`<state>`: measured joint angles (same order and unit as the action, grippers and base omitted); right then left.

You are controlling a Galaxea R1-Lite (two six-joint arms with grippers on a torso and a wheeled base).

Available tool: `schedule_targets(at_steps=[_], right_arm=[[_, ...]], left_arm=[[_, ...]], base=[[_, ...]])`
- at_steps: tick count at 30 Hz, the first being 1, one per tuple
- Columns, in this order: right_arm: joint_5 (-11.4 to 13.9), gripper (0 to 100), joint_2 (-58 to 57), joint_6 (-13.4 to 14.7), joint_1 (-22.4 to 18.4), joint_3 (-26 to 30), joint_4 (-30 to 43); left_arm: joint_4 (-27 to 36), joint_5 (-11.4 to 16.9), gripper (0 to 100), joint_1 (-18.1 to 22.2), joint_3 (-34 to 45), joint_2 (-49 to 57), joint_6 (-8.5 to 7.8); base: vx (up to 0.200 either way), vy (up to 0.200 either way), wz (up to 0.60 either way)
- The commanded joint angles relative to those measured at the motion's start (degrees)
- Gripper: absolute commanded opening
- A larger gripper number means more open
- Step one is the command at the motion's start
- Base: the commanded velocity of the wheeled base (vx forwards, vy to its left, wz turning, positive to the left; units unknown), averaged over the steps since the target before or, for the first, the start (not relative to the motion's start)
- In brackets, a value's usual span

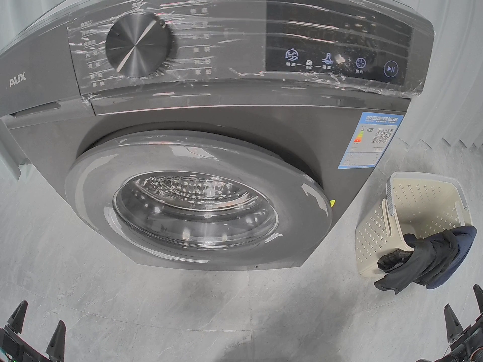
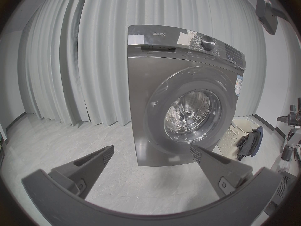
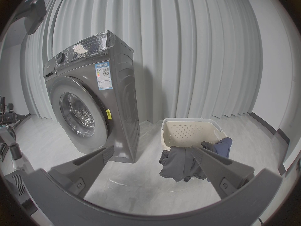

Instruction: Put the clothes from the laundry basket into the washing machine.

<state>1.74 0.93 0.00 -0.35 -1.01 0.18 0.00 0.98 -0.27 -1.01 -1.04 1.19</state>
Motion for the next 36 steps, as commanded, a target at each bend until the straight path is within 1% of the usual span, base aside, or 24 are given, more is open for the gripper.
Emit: schedule_targets(at_steps=[1,9,24,36], right_arm=[[0.0,100,-0.9,0.0,0.0,0.9,0.0],[0.0,100,-0.9,0.0,0.0,0.9,0.0],[0.0,100,-0.9,-0.1,0.0,0.9,0.0],[-0.1,100,-0.9,0.0,0.0,1.0,0.0]], left_arm=[[0.0,0.0,100,0.0,0.9,0.9,0.04],[0.0,0.0,100,0.0,0.9,0.9,0.04],[0.0,0.0,100,0.1,0.9,0.9,-0.23],[0.0,0.1,100,0.1,0.9,0.9,-0.32]], base=[[0.000,0.000,0.00],[0.000,0.000,0.00],[0.000,0.200,0.00],[0.000,0.000,0.00]])
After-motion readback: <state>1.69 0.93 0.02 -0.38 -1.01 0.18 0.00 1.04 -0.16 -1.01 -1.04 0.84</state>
